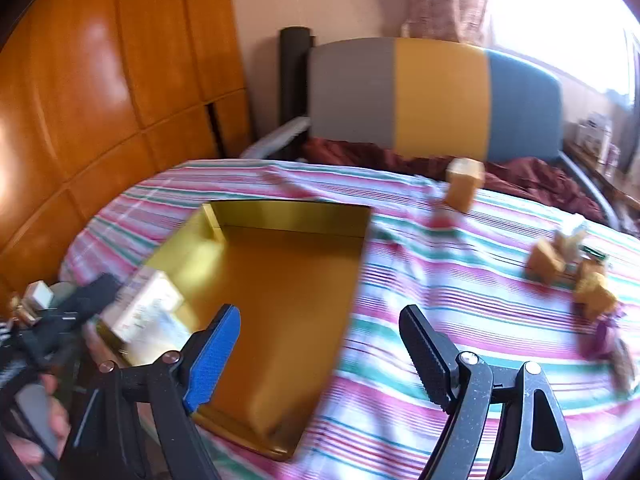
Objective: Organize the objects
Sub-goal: 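Lower the beige sock into the tray and open the right tool, then grasp the green-ended cracker packet with the right tool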
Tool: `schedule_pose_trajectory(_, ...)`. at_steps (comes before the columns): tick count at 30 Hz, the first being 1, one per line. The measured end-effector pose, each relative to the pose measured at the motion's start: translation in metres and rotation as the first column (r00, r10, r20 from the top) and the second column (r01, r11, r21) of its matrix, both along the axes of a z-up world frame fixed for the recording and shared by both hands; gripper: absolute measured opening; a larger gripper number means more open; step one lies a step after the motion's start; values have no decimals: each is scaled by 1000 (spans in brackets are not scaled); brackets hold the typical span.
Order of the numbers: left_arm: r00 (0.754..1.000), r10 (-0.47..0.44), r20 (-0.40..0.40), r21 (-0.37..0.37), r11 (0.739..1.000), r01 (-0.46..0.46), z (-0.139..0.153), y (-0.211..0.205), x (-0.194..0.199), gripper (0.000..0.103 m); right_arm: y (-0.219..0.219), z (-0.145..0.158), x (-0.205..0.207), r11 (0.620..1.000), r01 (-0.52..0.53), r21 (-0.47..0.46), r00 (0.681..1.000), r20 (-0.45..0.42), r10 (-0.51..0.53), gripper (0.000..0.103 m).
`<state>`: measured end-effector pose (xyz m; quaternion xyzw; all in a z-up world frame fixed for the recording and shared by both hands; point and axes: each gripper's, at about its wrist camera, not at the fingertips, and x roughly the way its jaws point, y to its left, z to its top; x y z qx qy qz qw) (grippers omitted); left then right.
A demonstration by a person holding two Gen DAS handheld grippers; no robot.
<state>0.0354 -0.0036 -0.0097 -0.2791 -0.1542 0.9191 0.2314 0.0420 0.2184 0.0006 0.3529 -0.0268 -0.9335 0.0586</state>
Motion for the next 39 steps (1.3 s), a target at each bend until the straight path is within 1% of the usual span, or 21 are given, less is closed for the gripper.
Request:
schedule_pose_trajectory(4,999,-48,7,-28,998,48,0,17,5,73,48,-6,11,996,93,9,996,14,-93,82)
schedule_pose_trajectory(8,994,-105,30,-43,993,106,-2,36,10,73,101,-21,29,979,197,58,979,44,-199,84)
schedule_pose_trajectory(12,984,-177,36,-71,981,179,-3,64,20,73,156,-44,45,953,286,104,949,110,-297,84)
schedule_pose_trajectory(15,973,-227,41,-71,971,230,-2,82,28,73,196,-56,56,930,338,146,925,133,-357,84)
schedule_pose_trajectory(18,961,-271,44,-76,959,274,-1,101,33,73,238,-59,64,906,390,163,902,130,-411,84)
schedule_pose_trajectory(20,955,-291,50,-82,952,294,-1,112,37,73,269,-57,65,883,438,169,878,131,-460,84)
schedule_pose_trajectory(22,946,-318,68,-75,944,322,-4,124,41,73,295,-54,61,868,458,194,866,122,-484,84)
schedule_pose_trajectory(24,935,-343,87,-73,934,349,-9,136,45,73,313,-53,56,864,447,231,868,120,-482,84)
schedule_pose_trajectory(27,924,-366,110,-80,923,376,-12,147,52,73,337,-58,46,889,397,228,881,178,-439,84)
schedule_pose_trajectory(29,919,-376,116,-88,918,386,-13,152,53,73,351,-62,42,896,383,227,875,222,-430,84)
schedule_pose_trajectory(30,917,-381,119,-92,915,392,-13,155,55,73,357,-64,41,895,386,222,871,231,-433,84)
schedule_pose_trajectory(34,907,-395,146,-119,903,412,-14,170,54,73,378,-71,35,915,369,166,874,273,-402,83)
schedule_pose_trajectory(35,905,-396,152,-124,901,415,-15,173,54,73,379,-73,35,920,358,157,877,282,-389,83)
schedule_pose_trajectory(37,901,-400,167,-132,897,423,-16,182,52,73,377,-77,35,940,313,135,893,294,-340,82)
schedule_pose_trajectory(39,895,-408,178,-144,889,434,-17,192,50,73,373,-81,35,955,265,135,909,296,-294,79)
